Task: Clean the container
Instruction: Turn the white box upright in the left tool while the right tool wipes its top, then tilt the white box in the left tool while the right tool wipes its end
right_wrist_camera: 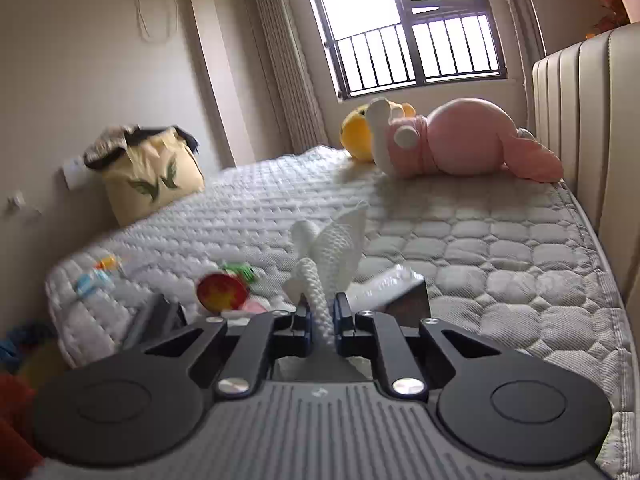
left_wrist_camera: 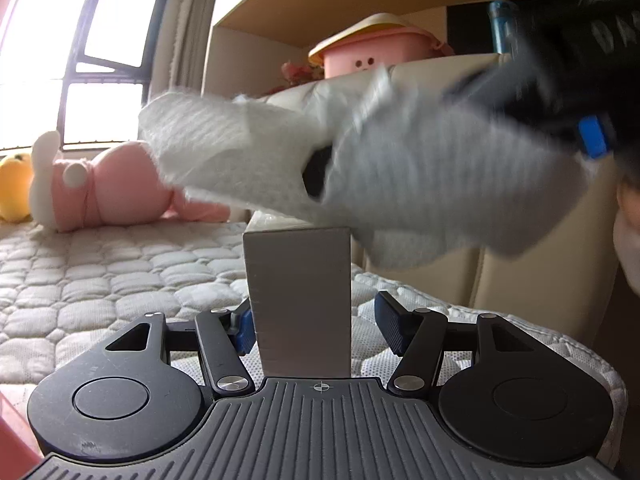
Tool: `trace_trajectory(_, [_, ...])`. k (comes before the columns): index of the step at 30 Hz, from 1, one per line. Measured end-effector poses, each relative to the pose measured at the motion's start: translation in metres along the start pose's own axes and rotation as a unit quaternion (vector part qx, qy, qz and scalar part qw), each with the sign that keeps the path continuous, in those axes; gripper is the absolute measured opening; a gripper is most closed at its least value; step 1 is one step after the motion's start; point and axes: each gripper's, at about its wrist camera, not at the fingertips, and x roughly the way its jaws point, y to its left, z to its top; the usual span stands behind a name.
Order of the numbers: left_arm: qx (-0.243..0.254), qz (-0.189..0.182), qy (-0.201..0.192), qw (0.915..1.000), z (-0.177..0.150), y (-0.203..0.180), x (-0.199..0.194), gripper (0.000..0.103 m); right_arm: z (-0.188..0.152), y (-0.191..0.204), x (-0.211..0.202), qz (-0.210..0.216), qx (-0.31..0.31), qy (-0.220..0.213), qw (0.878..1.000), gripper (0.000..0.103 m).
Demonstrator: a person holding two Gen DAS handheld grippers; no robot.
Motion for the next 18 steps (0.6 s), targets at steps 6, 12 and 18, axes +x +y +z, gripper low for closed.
trace_trajectory(6, [-0.007, -0.002, 0.002, 1.0, 0.002, 0.001, 0.002, 0.067, -0.001, -0.026, -0.009, -0.04, 0.049, 0.006, 0.998, 0.012])
trace_trajectory(12, [-0.014, -0.006, 0.0, 0.9999, 0.001, 0.006, 0.001, 0.071, -0.02, -0.061, 0.008, -0.085, 0.085, 0.042, 0.992, 0.012])
trace_trajectory(18, [-0.015, -0.008, 0.002, 0.9999, 0.0, 0.007, 0.0, 0.072, -0.043, -0.084, 0.026, -0.126, 0.103, 0.083, 0.983, 0.012])
